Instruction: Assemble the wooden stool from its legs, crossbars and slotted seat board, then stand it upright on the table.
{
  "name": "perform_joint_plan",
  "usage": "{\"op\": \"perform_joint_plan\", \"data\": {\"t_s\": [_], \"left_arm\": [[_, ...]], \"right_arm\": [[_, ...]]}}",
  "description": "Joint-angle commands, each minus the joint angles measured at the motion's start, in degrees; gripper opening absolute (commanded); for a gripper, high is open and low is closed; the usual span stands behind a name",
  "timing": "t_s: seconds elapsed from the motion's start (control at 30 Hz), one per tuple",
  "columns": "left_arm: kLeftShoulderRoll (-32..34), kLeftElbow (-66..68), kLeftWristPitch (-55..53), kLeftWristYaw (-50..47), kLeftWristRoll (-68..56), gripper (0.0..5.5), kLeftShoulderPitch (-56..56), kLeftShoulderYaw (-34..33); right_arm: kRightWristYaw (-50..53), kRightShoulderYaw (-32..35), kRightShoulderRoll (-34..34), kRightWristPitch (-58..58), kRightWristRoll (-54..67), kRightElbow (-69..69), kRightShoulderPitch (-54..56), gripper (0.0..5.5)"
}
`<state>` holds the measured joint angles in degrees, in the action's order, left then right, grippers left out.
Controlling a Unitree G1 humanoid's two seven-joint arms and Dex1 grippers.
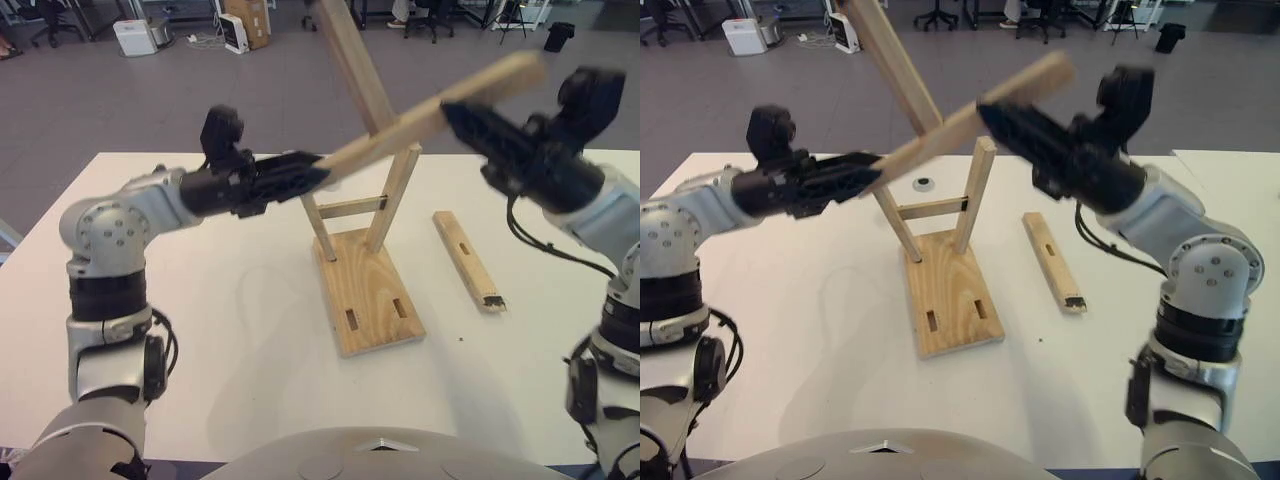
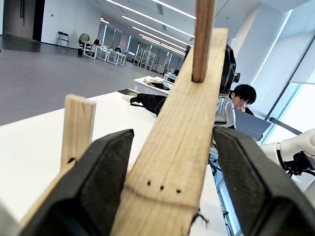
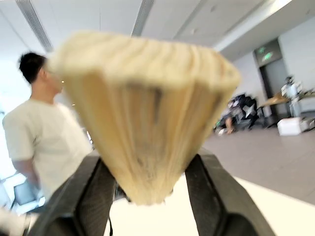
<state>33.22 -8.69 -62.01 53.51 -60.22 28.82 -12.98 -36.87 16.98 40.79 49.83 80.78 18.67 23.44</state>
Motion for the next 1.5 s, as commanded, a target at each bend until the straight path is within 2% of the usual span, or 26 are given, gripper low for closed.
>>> {"op": "perform_joint_plan", "data": {"t_s": [0.03,0.1,0.2,0.47,0.8,1.07,1.2,1.5], "left_arm": [[2.96,-4.66,-0.45,0.79,-1.01,2.89,-9.84,-2.34],[2.16,-6.78,0.01,-0.15,-1.69,2.89,-15.12,-2.87],[1.31,-7.81,2.6,-1.01,0.18,2.89,-20.79,-2.9],[1.08,-7.59,7.09,-0.05,3.17,2.89,-24.51,0.52],[0.17,-7.24,10.37,0.37,4.44,2.89,-26.78,4.56],[0.73,-6.48,10.84,1.18,4.77,2.89,-27.02,4.66],[0.49,-6.65,11.01,1.21,4.74,2.89,-27.35,4.68],[-0.12,-7.28,10.82,1.13,4.23,2.89,-27.17,5.22]], "right_arm": [[-14.2,0.23,9.33,0.73,-7.91,-5.32,-2.11,2.04],[-19.84,0.6,11.76,1.04,-10.47,-11.87,-0.25,2.04],[-29.7,0.44,14.77,-2.06,-15.61,-14.58,-1.58,2.04],[-48.66,-13.06,17.15,-19.55,-38.62,-16.69,-1.59,2.04],[-51.29,-17.8,12.21,-21.21,-42.79,-18.0,6.59,2.04],[-54.6,-17.56,15.03,-21.69,-43.97,-16.53,1.31,2.04],[-55.44,-20.13,15.5,-23.86,-46.17,-18.38,0.72,2.04],[-55.6,-25.47,18.98,-28.1,-46.49,-26.13,8.17,2.04]]}}
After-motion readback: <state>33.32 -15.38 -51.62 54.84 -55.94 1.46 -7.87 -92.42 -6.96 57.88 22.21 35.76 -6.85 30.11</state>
